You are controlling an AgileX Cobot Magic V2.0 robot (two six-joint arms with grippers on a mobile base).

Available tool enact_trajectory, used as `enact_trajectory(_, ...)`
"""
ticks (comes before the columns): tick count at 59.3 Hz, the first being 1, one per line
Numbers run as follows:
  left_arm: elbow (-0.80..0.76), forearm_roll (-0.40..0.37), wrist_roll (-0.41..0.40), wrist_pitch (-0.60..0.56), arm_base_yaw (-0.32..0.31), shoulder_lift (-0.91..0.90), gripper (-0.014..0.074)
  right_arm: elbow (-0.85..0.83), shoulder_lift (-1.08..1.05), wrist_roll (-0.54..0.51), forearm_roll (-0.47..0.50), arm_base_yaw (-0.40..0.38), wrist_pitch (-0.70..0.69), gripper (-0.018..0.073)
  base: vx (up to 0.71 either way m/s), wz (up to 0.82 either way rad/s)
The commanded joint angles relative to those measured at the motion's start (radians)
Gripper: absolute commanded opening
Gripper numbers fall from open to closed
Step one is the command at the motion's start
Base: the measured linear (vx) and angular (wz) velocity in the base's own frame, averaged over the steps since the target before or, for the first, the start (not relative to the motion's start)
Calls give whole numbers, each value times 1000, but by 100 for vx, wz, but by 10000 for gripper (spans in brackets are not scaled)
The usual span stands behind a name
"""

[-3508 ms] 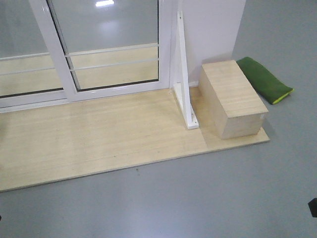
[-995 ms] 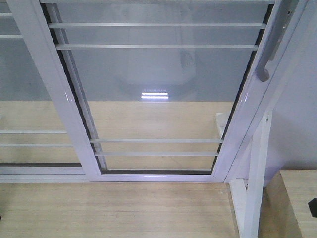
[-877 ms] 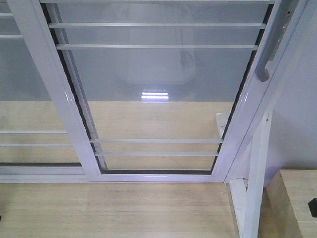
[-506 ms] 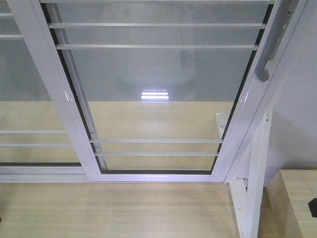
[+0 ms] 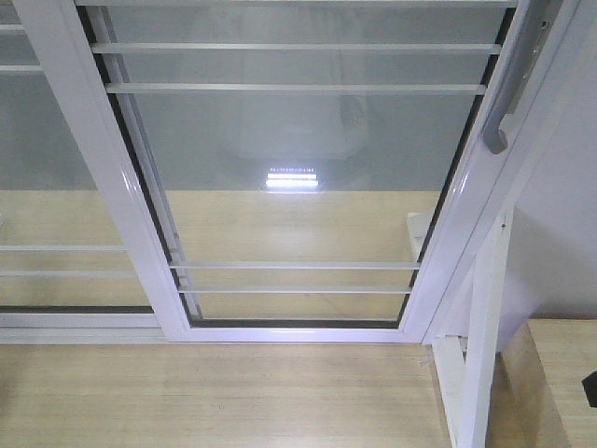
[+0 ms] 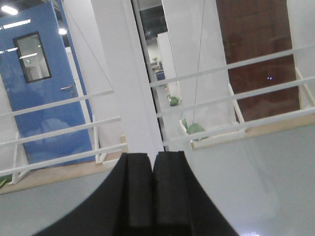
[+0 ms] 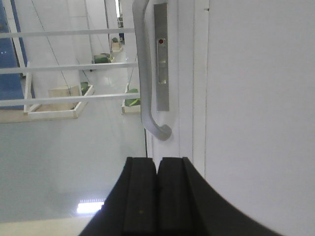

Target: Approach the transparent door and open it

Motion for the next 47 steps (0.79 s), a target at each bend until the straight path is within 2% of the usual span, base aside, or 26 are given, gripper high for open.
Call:
enact_trajectory(1, 19, -33, -72, -209, -5, -13, -6, 6, -15, 4, -4, 1, -156, -8, 0, 0)
enact_trajectory(7, 15, -20, -169, -340, -5, -13, -6, -47, -15, -1, -11, 1, -175, -8, 0, 0)
enact_trajectory(11, -16, 8, -214, -353, -5, -12, -6, -98, -14, -19, -11, 1, -161, -8, 0, 0)
enact_trajectory(16, -98, 39, -250, -262, -5, -6, -6, -193, -2, -48, -11, 1, -113, -5, 0, 0)
enact_trajectory(27, -331, 38, -272, 6, -5, 119, -6, -392, 149, -66, -8, 1, -85, -4, 0, 0)
enact_trajectory(38, -502, 38, -272, 25, -5, 335, -6, -516, 389, -66, -8, 1, -121, -4, 0, 0)
enact_trajectory(47, -515, 38, -272, -14, -5, 452, -6, -510, 549, -66, -5, 1, -167, -3, 0, 0)
